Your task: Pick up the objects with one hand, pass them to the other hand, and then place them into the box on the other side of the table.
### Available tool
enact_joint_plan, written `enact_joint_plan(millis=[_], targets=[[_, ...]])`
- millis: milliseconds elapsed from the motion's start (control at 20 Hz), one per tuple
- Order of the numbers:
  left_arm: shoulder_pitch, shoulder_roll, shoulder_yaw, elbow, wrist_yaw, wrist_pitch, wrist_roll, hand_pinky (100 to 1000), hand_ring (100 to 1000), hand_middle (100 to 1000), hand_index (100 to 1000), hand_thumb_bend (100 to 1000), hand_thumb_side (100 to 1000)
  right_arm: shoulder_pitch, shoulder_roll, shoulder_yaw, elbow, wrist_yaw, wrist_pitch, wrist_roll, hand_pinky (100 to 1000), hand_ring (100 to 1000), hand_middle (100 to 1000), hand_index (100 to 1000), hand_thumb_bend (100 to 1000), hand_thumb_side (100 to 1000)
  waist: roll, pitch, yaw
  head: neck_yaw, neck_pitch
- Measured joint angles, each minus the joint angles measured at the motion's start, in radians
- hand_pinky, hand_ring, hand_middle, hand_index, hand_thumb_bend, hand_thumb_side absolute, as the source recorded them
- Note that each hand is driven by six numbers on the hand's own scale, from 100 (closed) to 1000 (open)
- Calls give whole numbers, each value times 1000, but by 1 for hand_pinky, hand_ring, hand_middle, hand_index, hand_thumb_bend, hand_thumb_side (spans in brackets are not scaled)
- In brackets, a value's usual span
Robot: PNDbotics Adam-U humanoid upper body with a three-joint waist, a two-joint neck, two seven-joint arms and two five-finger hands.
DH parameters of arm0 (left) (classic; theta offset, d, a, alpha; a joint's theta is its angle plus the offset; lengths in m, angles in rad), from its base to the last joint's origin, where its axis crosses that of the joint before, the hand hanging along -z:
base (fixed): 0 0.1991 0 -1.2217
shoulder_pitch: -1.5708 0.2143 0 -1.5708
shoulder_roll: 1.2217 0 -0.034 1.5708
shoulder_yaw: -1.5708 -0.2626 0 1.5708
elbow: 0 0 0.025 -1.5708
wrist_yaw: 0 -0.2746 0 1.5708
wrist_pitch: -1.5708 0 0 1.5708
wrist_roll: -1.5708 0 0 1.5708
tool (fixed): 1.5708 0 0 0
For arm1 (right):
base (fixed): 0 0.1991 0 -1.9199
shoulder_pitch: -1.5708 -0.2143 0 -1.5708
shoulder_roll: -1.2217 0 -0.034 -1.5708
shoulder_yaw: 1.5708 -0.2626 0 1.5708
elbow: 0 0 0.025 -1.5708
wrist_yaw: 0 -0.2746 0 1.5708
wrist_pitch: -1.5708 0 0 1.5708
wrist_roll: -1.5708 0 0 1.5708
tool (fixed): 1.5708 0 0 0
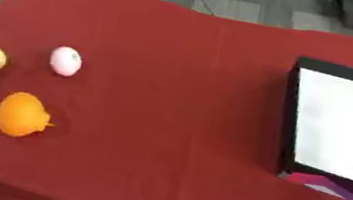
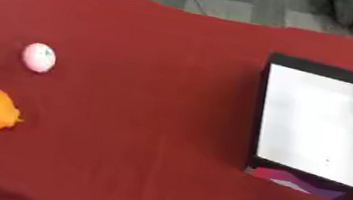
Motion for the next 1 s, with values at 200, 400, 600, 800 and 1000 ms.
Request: enact_joint_plan(millis=[200,400,600,800,1000], targets=[[1,-9,11,11,-9,32,32,877,864,809,848,324,100,0,0,1,0,0,-1,4,943,1000,757,965,100,585,-2,1,0,4,0],[1,-21,14,33,15,38,38,866,863,808,831,289,100,0,0,6,0,0,-3,5,944,1000,754,965,100,586,-3,4,-1,8,0],[1,-26,11,53,21,40,40,826,837,779,765,114,100,0,0,6,0,0,-3,5,944,1000,753,964,100,586,-3,5,-3,12,0],[1,-35,11,55,2,62,62,699,673,624,578,100,121,0,0,6,0,0,-3,5,944,1000,752,964,100,586,-4,5,-3,13,0],[1,-43,11,27,6,104,104,675,620,566,507,100,133,0,0,6,0,-1,-3,5,944,1000,751,963,100,585,-6,5,-2,13,0]])
